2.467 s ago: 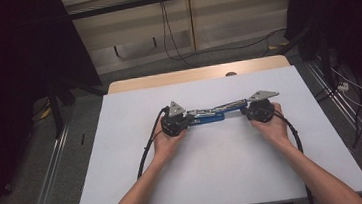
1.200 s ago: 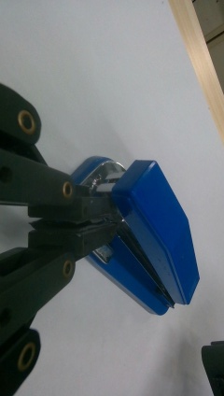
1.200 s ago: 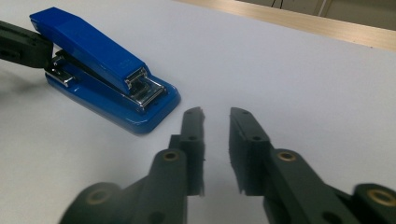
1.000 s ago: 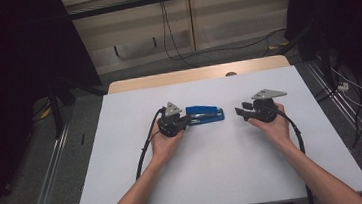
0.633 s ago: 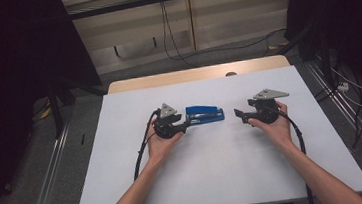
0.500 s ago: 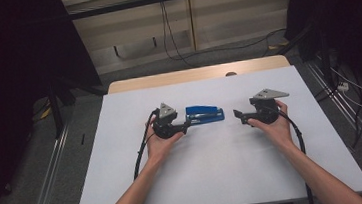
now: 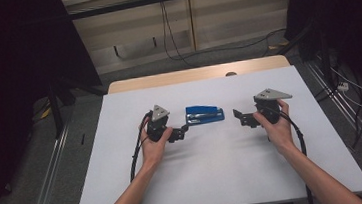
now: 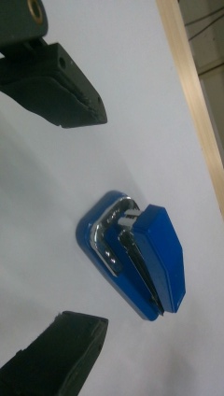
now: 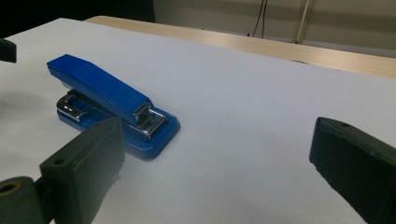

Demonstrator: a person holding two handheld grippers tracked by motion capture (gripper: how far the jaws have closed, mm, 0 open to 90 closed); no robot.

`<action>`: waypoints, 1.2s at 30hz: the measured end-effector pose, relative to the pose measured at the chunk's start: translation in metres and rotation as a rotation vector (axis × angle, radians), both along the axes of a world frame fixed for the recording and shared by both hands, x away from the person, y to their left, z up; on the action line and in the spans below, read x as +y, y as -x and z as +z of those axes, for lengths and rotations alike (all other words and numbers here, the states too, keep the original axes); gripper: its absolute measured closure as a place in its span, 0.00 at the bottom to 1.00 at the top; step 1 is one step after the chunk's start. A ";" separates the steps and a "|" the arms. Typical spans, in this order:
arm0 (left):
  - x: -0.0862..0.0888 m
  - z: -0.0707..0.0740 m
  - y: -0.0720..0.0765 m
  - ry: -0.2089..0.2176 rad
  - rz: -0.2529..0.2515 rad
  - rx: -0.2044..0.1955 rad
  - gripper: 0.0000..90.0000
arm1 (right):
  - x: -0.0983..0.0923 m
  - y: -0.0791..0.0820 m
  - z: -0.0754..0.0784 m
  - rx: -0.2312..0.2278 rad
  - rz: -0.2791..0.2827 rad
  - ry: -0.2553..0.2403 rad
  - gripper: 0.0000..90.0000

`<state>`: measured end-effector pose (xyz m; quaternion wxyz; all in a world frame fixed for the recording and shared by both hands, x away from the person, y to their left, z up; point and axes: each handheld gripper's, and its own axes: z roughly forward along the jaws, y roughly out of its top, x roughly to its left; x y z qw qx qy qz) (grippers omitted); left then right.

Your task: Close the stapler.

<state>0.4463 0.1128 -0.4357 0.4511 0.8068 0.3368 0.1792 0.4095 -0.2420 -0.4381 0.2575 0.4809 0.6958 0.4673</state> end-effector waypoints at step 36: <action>0.072 0.019 0.081 0.065 0.092 -0.124 0.04 | -0.012 0.072 0.011 -0.111 -0.048 0.037 0.04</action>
